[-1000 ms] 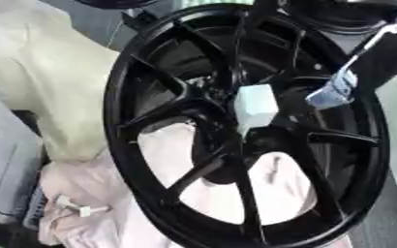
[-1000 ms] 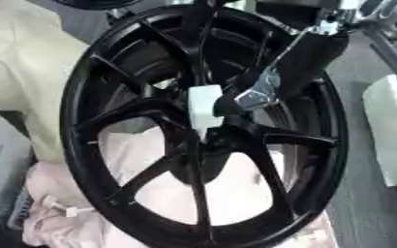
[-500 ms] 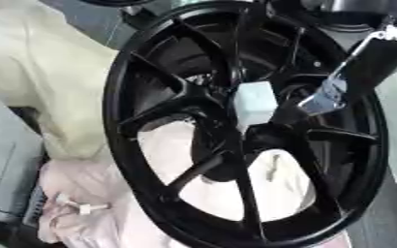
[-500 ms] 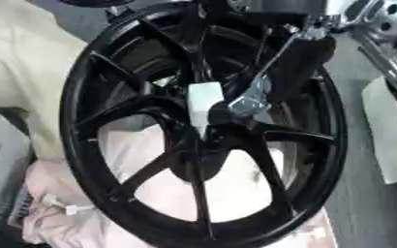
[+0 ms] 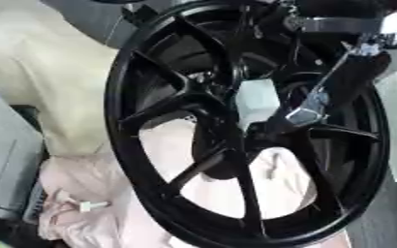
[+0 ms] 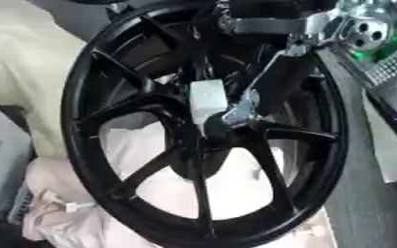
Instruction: Pull the pin out of the wheel hub.
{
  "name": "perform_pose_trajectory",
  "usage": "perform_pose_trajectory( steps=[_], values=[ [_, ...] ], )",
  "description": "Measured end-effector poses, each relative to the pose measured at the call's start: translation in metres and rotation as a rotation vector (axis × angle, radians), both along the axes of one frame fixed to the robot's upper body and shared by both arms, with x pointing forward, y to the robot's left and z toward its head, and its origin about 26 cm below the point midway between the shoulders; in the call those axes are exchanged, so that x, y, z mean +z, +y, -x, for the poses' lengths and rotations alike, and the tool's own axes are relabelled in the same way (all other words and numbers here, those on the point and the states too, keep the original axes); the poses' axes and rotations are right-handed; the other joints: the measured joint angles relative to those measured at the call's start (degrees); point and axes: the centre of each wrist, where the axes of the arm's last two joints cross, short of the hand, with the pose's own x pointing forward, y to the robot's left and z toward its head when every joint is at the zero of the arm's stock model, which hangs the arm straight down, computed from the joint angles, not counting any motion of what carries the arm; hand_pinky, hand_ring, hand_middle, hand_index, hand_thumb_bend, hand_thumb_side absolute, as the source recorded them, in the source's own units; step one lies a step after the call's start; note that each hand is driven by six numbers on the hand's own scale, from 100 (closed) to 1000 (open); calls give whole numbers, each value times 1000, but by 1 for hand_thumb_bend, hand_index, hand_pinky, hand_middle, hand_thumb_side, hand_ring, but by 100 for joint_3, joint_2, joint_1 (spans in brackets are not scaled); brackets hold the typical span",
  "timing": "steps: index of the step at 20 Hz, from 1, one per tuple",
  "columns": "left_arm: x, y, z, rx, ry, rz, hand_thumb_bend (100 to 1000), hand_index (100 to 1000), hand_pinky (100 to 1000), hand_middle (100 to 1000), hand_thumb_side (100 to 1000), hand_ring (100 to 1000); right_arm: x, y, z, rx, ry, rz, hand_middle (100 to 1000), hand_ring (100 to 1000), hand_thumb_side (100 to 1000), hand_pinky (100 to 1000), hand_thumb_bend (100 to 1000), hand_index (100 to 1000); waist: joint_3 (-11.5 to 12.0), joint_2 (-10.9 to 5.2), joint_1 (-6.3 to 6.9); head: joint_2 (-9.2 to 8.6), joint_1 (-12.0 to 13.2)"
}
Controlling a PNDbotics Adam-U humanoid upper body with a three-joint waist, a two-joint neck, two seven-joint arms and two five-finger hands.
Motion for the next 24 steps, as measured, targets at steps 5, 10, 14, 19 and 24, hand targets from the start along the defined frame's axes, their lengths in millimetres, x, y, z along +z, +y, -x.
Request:
perform_pose_trajectory(
  steps=[5, 10, 14, 19, 24],
  values=[
    [0, 0, 0, -2, 2, -1, 324, 689, 615, 505, 577, 605, -7, -3, -5, -25, 10, 7, 710, 754, 495, 845, 594, 819, 14, 0, 0, 2, 2],
    [-1, 0, 1, -1, 4, -2, 324, 689, 614, 505, 577, 605, -11, -4, -9, -40, 10, 6, 678, 727, 484, 828, 587, 810, 26, 0, 1, 2, 3],
    [-1, 0, 1, -1, 5, -3, 323, 688, 615, 505, 577, 605, -12, -4, -10, -52, 6, 2, 623, 676, 474, 794, 574, 787, 28, 0, 2, 3, 3],
    [-1, 0, 1, -1, 5, -5, 323, 688, 615, 505, 577, 605, -13, -5, -11, -67, 10, -18, 554, 627, 463, 768, 554, 749, 28, 0, 7, 3, 3],
    [-1, 0, 1, -1, 5, -6, 320, 688, 615, 506, 578, 608, -12, -4, -10, -74, 22, -40, 497, 632, 456, 765, 542, 710, 27, 0, 17, 9, 5]
  ],
)
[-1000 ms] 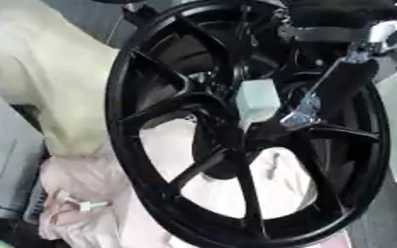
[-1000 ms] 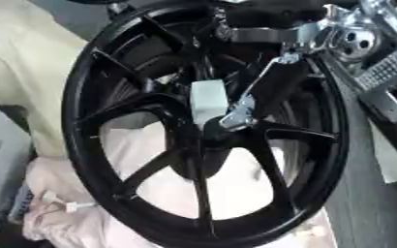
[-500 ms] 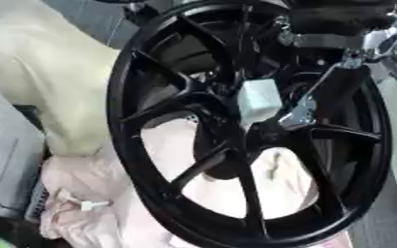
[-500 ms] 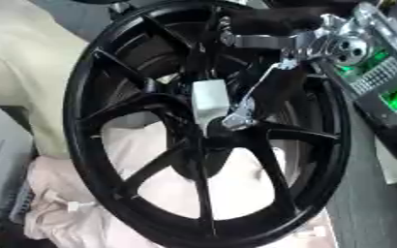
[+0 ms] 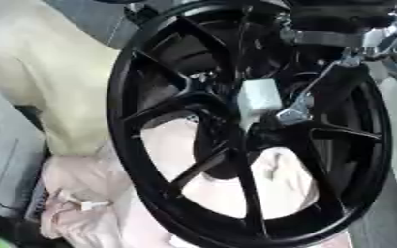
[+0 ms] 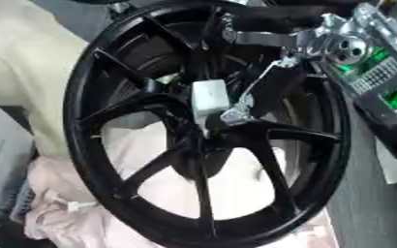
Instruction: Pull the pin out of the wheel hub.
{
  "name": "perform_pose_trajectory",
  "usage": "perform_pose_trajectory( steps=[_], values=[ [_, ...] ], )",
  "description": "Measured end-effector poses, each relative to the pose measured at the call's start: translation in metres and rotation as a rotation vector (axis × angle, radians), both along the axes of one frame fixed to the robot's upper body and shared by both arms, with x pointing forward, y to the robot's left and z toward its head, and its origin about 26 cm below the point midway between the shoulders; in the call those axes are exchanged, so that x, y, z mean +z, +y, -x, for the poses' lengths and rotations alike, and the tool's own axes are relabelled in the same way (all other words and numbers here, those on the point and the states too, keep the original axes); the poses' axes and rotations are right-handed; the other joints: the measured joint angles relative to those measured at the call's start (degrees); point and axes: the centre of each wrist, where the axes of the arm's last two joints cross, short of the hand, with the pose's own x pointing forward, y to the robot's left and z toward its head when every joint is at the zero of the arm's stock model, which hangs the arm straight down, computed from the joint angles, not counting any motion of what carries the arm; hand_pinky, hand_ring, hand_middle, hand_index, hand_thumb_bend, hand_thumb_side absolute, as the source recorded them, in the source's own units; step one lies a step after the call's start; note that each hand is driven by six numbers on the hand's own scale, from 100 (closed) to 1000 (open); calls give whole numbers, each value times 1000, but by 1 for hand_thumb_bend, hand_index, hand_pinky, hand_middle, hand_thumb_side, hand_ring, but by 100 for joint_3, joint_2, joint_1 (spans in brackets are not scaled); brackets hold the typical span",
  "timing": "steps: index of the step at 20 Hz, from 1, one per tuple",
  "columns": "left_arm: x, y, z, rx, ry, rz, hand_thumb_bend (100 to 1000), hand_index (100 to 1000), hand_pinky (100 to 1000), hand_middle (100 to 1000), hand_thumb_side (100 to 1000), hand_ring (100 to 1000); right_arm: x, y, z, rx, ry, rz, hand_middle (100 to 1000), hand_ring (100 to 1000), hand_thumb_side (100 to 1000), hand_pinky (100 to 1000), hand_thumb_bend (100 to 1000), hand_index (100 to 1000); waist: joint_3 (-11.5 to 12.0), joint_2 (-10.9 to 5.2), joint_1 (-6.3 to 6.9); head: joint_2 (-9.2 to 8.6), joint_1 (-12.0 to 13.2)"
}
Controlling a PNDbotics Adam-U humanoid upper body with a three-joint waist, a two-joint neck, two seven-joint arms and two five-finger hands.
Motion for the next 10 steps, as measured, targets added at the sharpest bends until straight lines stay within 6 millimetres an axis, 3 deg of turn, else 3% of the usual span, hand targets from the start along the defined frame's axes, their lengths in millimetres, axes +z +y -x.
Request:
perform_pose_trajectory(
  steps=[10],
  values=[
    [-1, -1, 0, -6, 6, -5, 316, 688, 615, 506, 580, 611, -5, -3, -5, -17, 25, 11, 496, 635, 454, 761, 541, 701, 12, 0, 0, 14, 14]
  ],
)
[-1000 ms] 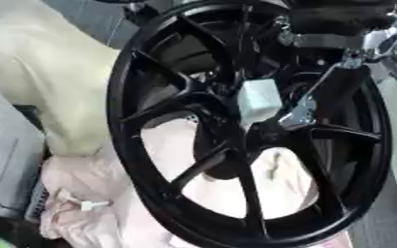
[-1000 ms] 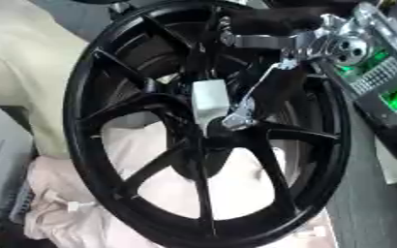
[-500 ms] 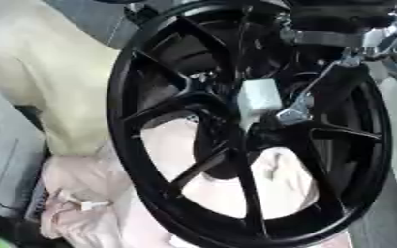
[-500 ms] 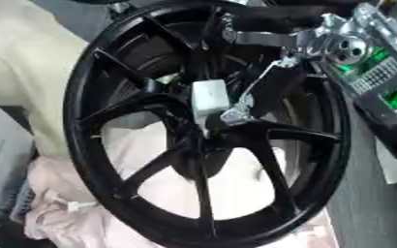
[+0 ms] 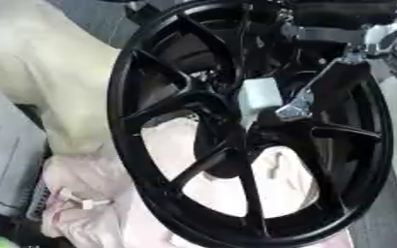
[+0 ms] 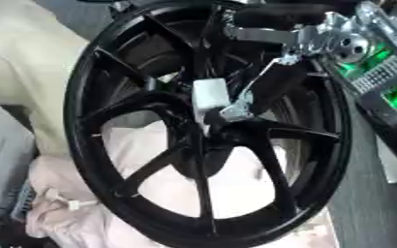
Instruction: Pull the pin out of the wheel hub.
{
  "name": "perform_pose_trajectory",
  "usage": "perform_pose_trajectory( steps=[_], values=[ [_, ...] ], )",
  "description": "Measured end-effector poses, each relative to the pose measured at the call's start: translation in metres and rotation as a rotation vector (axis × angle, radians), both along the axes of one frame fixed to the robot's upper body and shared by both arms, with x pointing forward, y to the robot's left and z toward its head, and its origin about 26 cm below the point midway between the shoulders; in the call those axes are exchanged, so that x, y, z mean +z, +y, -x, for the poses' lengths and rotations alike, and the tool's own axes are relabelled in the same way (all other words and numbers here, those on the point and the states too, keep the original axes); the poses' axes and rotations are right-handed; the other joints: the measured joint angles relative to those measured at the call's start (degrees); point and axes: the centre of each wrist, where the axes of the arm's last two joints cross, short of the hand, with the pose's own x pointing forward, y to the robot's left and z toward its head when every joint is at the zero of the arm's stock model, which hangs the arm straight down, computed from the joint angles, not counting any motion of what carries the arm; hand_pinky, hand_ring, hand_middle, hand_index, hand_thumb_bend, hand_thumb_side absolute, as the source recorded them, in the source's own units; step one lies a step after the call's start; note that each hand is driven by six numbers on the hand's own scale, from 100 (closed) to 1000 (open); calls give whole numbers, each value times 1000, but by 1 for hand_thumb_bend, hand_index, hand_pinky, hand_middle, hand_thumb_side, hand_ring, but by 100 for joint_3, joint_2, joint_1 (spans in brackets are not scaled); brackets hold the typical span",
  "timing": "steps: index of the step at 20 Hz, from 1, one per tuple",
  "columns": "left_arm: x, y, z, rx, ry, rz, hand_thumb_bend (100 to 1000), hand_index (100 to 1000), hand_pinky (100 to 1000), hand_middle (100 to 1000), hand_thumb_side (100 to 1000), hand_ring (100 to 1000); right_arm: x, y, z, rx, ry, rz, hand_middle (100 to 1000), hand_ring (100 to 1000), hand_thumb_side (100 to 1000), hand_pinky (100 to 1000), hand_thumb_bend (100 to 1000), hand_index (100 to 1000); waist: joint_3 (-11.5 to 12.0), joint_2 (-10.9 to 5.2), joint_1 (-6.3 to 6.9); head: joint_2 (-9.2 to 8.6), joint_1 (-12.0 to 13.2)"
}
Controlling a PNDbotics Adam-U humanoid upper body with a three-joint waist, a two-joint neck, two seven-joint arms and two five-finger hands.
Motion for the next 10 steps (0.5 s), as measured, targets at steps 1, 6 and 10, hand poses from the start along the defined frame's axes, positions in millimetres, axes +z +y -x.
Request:
perform_pose_trajectory(
  steps=[1, 6, 10],
  values=[
    [0, 0, 0, -1, 1, -1, 316, 688, 615, 506, 580, 611, -1, 0, -1, -3, 2, 3, 496, 634, 454, 761, 541, 701, 6, 0, 0, 0, 0],
    [0, -1, 1, -5, 1, -3, 314, 688, 616, 507, 581, 612, -3, -1, -4, -9, 8, 10, 471, 604, 442, 748, 528, 668, 17, 0, 0, 0, 0],
    [-1, -1, 1, -4, 4, -3, 313, 688, 616, 507, 581, 612, -3, 0, -5, -14, 11, -2, 426, 560, 431, 730, 507, 620, 21, 0, 0, 0, 0]
  ],
)
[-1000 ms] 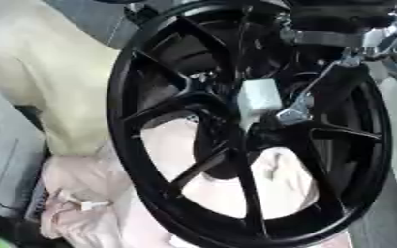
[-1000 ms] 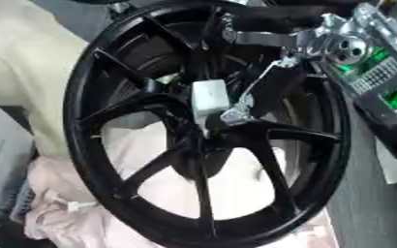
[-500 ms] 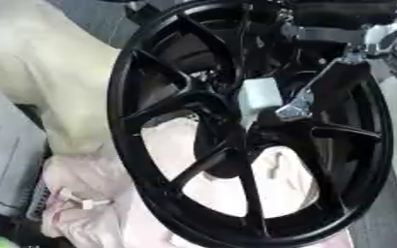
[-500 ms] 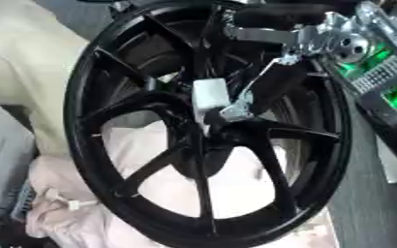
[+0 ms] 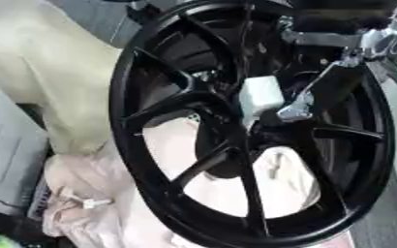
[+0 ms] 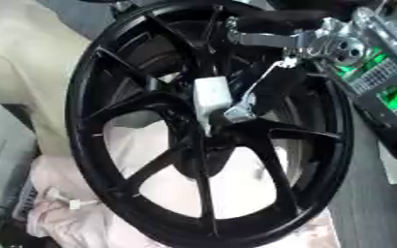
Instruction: Pull the pin out of the wheel hub.
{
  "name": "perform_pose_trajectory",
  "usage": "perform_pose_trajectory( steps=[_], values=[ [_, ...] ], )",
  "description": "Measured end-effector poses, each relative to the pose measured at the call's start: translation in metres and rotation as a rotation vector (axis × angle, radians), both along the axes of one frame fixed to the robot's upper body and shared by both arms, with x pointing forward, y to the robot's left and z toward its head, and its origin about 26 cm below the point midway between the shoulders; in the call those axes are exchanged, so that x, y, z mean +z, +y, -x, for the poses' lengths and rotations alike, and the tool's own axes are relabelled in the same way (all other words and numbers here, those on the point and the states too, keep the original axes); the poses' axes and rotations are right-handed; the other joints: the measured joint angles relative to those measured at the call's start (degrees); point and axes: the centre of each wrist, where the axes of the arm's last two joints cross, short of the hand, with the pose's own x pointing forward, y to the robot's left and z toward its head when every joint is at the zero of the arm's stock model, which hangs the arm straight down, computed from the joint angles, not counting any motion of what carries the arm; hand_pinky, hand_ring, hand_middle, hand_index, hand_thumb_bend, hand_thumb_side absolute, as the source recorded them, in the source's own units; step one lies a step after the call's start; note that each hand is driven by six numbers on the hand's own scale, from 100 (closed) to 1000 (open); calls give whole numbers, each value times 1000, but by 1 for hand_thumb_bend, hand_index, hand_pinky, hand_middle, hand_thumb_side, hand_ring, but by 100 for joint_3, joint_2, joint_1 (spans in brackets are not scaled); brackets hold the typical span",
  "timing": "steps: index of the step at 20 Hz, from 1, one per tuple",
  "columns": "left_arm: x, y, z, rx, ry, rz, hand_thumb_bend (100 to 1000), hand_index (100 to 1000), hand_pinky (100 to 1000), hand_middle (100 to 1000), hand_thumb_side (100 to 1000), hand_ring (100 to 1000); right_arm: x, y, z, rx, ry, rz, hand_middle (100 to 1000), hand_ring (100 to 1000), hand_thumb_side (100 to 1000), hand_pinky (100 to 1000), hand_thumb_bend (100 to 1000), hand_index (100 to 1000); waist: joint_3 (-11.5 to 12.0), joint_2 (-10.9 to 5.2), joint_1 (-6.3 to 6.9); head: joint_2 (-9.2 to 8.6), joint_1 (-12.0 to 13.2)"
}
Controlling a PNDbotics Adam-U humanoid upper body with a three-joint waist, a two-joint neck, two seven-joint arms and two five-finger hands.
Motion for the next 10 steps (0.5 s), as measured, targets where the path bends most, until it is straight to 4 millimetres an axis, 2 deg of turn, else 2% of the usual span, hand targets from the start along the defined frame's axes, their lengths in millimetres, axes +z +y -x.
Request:
perform_pose_trajectory(
  steps=[5, 10],
  values=[
    [0, 0, 0, 0, 1, 0, 312, 688, 616, 508, 582, 612, 1, 0, 0, -18, 14, -44, 388, 521, 362, 720, 484, 579, 0, 0, 0, 0, 0],
    [0, 0, 0, -1, 3, -1, 310, 688, 616, 508, 582, 612, 2, 0, 2, -16, 43, -66, 347, 486, 226, 708, 444, 539, 3, 0, 0, 0, 0]
  ],
)
